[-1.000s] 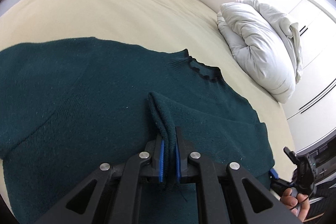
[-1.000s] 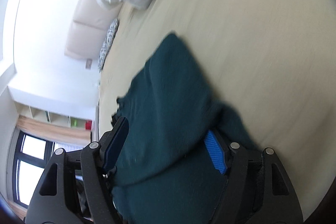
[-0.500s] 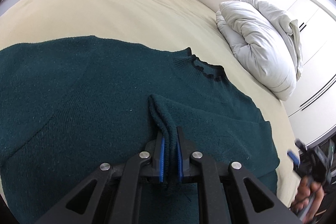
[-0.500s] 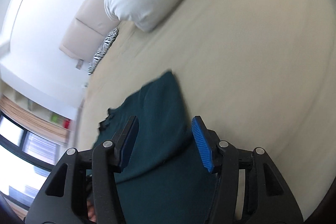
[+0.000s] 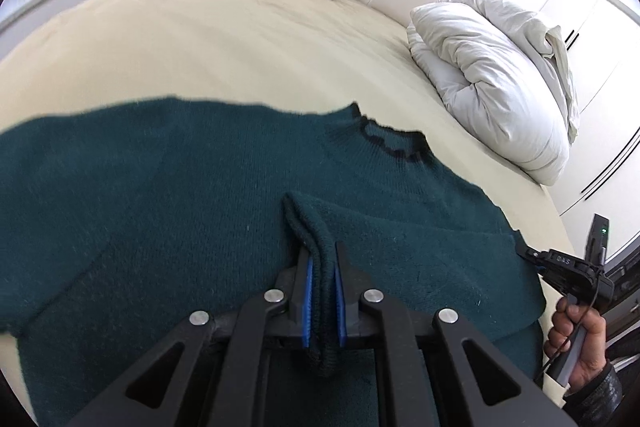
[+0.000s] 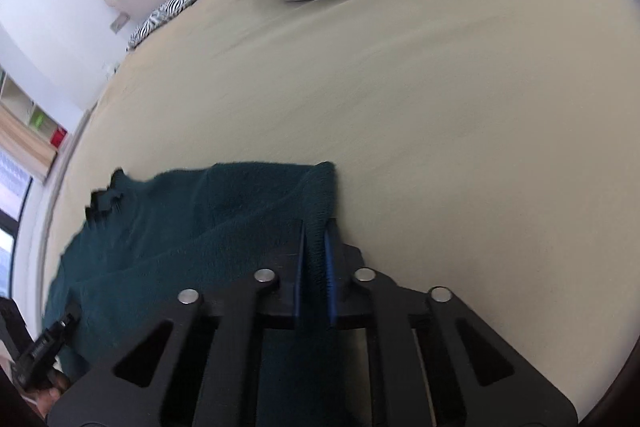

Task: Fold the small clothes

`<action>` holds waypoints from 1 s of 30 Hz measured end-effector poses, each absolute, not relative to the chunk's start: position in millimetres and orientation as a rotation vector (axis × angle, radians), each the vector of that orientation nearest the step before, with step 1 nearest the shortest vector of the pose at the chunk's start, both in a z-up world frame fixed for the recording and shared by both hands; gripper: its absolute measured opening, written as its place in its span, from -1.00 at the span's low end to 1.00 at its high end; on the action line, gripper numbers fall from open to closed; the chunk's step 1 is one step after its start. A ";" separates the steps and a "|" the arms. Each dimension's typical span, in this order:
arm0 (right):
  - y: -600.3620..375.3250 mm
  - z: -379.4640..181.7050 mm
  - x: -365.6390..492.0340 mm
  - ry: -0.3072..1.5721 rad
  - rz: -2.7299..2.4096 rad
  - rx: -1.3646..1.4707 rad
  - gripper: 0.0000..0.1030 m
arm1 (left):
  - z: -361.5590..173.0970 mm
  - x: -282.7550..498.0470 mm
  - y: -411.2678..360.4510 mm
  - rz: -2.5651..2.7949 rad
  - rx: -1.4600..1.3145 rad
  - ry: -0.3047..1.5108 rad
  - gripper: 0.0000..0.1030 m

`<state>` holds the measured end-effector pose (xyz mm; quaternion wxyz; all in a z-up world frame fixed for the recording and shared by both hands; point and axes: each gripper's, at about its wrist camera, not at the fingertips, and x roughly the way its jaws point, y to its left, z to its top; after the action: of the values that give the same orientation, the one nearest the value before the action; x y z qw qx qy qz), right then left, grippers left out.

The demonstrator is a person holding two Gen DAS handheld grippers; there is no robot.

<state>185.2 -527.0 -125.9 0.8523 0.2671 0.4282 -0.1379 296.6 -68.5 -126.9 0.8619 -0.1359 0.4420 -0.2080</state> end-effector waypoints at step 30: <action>-469.8 -121.2 127.9 0.848 -0.291 0.419 -0.57 | -141.6 301.2 -50.1 -0.451 -0.355 0.964 -0.71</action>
<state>127.9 -469.8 -121.2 0.8801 0.2011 0.4068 -0.1398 301.2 -50.1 -141.6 0.8468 -0.1685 0.4570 -0.2138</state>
